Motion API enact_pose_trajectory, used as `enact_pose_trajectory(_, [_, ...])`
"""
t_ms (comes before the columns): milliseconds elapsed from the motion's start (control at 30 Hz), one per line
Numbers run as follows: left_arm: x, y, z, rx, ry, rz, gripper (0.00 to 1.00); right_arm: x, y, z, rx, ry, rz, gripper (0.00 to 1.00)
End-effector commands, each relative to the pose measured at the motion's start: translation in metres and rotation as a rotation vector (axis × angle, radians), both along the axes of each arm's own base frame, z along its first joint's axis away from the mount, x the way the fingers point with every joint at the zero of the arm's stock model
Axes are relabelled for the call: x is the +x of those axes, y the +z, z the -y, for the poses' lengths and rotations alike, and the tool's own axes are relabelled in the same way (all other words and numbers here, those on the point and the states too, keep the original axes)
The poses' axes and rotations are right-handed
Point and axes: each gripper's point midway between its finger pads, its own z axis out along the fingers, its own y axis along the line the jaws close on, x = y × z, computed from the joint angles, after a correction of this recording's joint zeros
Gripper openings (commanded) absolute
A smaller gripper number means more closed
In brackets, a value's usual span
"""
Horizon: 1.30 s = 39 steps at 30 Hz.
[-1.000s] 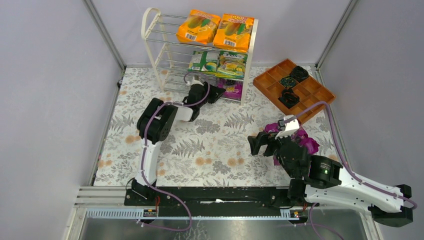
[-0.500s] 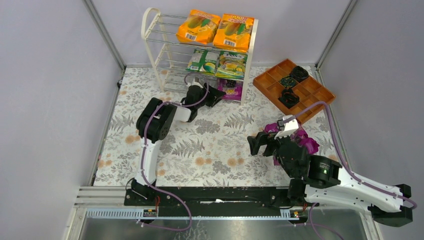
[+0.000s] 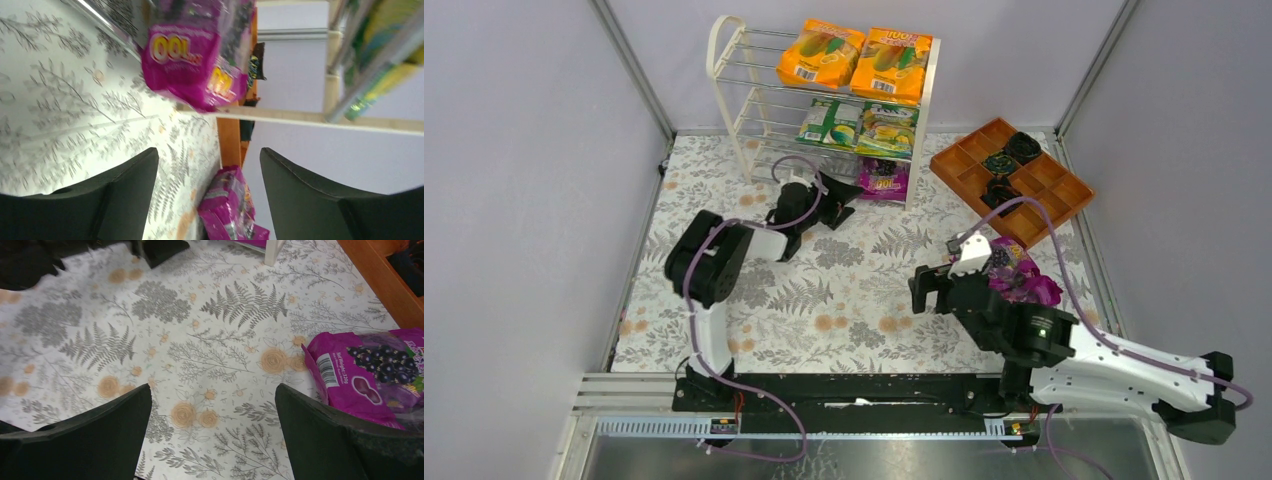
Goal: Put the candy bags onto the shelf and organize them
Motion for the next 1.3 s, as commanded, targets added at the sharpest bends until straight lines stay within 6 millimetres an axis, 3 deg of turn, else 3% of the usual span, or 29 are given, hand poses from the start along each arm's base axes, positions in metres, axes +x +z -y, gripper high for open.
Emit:
enact_pose_trajectory(0, [-0.028, 0.052, -0.002, -0.006, -0.020, 0.104, 0.85, 0.008, 0.008, 0.004, -0.077, -0.051, 0.005, 1.00])
enact_pose_trajectory(100, [-0.060, 0.067, 0.009, 0.042, -0.111, 0.146, 0.90, 0.016, -0.001, 0.007, -0.168, -0.093, -0.026, 1.00])
enact_pose_trajectory(233, [-0.103, 0.088, 0.021, 0.095, -0.235, 0.228, 0.90, 0.041, -0.022, 0.025, -0.265, -0.184, -0.140, 1.00])
enact_pose_trajectory(367, [-0.126, 0.119, 0.019, 0.171, -0.344, 0.329, 0.91, 0.066, -0.040, 0.048, -0.299, -0.280, -0.257, 1.00])
enact_pose_trajectory(467, [-0.140, 0.140, 0.014, 0.264, -0.429, 0.402, 0.92, 0.078, -0.066, 0.070, -0.345, -0.329, -0.395, 1.00])
enact_pose_trajectory(533, [-0.144, 0.154, 0.008, 0.333, -0.446, 0.460, 0.93, 0.081, -0.086, 0.088, -0.455, -0.365, -0.505, 1.00])
enact_pose_trajectory(600, [-0.144, 0.161, -0.002, 0.416, -0.440, 0.510, 0.94, 0.083, -0.092, 0.100, -0.571, -0.394, -0.564, 1.00])
enact_pose_trajectory(833, [-0.142, 0.168, -0.022, 0.496, -0.393, 0.549, 0.97, 0.076, -0.106, 0.111, -0.818, -0.336, -0.728, 1.00])
enact_pose_trajectory(967, [-0.143, 0.173, -0.023, 0.505, -0.383, 0.564, 0.97, 0.062, -0.110, 0.114, -0.849, -0.300, -0.799, 0.90])
enact_pose_trajectory(1067, [-0.141, 0.169, -0.025, 0.512, -0.371, 0.550, 0.98, 0.059, -0.114, 0.113, -0.840, -0.286, -0.808, 0.76])
enact_pose_trajectory(1267, [-0.141, 0.165, -0.029, 0.509, -0.347, 0.524, 0.98, 0.061, -0.126, 0.115, -0.881, -0.292, -0.830, 0.68])
